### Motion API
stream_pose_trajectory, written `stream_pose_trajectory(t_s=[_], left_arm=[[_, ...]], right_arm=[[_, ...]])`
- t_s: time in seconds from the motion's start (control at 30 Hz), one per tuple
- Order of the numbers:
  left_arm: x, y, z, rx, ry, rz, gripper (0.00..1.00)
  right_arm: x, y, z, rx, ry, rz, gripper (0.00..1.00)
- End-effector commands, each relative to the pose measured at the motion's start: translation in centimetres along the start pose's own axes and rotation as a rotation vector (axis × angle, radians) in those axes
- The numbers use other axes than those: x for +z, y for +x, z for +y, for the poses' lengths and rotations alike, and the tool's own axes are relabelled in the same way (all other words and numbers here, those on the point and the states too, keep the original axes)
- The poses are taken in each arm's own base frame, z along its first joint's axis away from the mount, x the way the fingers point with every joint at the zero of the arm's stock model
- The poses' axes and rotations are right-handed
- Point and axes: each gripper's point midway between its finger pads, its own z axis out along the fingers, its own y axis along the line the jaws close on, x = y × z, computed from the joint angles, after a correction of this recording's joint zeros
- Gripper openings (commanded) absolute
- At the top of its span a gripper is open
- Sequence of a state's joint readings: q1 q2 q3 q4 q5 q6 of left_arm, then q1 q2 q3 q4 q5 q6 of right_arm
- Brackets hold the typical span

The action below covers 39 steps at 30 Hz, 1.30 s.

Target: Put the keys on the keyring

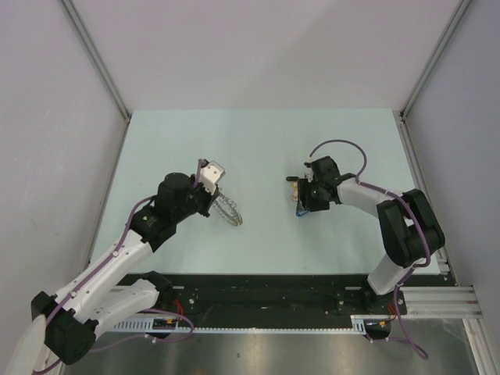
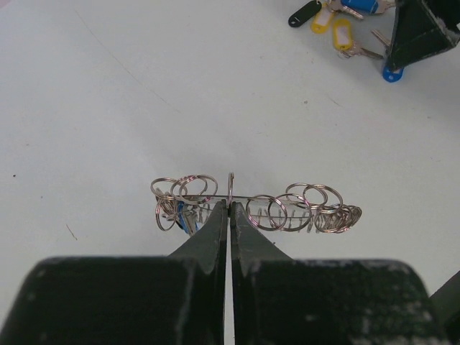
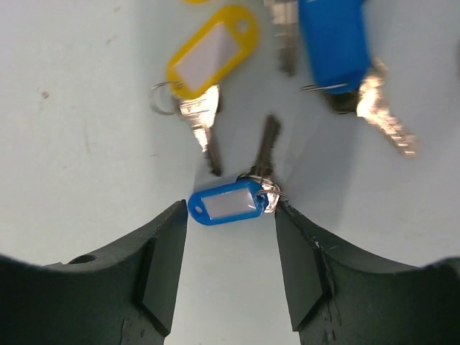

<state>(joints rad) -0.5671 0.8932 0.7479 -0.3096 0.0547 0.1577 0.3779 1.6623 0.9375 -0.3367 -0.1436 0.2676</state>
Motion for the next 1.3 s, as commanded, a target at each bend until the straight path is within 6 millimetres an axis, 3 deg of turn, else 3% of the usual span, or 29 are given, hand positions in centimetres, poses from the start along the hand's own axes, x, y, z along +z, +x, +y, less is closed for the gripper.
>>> stream_pose_trajectory(t_s=[0.0,0.07,0.2,0.53,0.7,1.0,1.27], left_arm=[[-0.5,-2.2,0.2,0.019,-0.009,-0.086,0.00],[-0.4,-2.2,0.2,0.018,-0.009,-0.085,0.00],[-0.4,-2.2,0.2,0.018,-0.009,-0.086,0.00],[-0.4,-2.1,0.0,0.018,0.002,-0.083,0.01],[-0.3,-2.2,-0.3,0.020,0.016,-0.085,0.00],[-0.3,-2.2,-0.5,0.025,0.024,-0.087,0.00],[-0.2,-2.0,-0.7,0.028,0.032,-0.077,0.00]], right_arm=[[-0.1,0.5,4.9,-0.057,-0.104,0.011,0.57],[-0.2,0.8,6.7,-0.094,-0.147,0.004,0.57],[-1.1,0.0,7.7,-0.164,-0.170,-0.040,0.56],[-4.1,-3.1,3.6,-0.355,-0.110,-0.072,0.50],[-4.0,-3.0,3.4,-0.427,-0.207,0.012,0.48],[-2.2,-0.5,0.5,-0.626,-0.266,0.225,0.49],[-1.2,-1.6,0.5,-0.700,-0.297,0.237,0.43]])
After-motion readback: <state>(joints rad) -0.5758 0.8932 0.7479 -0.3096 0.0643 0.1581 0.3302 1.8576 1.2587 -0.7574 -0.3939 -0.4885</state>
